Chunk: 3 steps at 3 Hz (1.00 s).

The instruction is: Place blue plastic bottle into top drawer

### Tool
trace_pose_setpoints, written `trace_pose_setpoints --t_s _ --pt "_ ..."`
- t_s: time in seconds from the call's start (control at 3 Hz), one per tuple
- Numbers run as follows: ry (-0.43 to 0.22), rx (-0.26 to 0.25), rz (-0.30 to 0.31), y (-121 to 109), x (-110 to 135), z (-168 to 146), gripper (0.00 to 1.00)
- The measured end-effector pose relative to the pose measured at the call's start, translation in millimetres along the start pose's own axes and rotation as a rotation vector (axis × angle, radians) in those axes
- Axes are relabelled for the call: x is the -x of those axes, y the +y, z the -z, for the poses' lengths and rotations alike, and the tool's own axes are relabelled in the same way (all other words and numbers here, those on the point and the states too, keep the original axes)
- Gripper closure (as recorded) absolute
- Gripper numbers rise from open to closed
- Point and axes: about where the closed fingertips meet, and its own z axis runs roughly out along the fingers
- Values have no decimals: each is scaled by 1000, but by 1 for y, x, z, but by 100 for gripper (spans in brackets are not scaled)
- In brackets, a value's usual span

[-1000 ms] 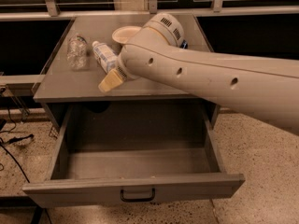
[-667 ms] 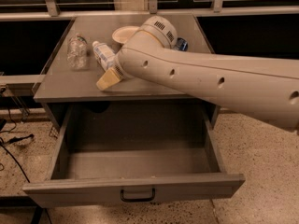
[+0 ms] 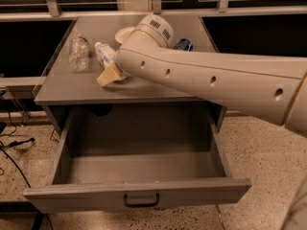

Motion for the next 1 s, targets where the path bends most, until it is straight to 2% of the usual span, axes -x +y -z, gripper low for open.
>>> trace_pose_setpoints --t_s 0.67,1.0 --pt "6 -16 -42 -5 8 -10 0" --pt "6 -17 -43 -6 9 -11 17"
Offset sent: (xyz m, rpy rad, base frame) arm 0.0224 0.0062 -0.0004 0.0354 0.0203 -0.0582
